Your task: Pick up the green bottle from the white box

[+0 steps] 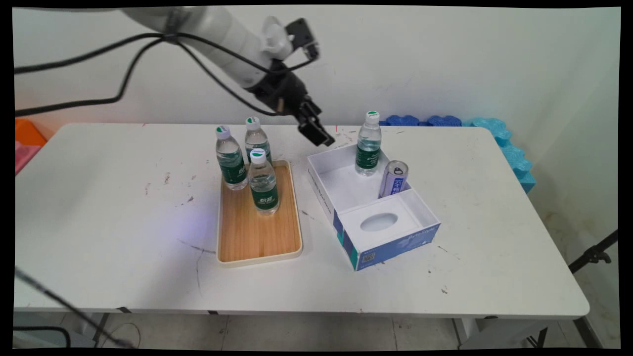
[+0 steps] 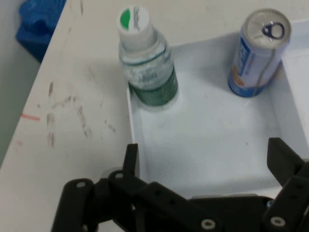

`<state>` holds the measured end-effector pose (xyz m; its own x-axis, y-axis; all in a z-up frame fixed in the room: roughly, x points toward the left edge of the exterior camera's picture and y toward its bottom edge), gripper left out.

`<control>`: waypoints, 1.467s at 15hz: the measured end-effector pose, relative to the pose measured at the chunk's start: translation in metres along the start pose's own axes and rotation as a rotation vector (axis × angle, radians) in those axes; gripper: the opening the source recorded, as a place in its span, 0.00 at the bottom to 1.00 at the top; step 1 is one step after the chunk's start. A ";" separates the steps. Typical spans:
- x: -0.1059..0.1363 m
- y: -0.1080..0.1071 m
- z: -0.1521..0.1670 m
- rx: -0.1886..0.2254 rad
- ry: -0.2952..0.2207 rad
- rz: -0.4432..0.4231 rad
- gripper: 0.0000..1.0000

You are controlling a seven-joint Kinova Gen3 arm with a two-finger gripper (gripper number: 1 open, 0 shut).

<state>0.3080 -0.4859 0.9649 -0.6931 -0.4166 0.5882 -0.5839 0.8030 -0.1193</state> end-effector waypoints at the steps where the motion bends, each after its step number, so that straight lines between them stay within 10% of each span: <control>1: 0.005 -0.003 0.010 -0.002 -0.002 0.009 1.00; 22: 0.048 -0.038 0.163 -0.049 -0.009 0.045 1.00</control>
<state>0.2280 -0.6064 0.8673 -0.7222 -0.3827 0.5761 -0.5305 0.8410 -0.1063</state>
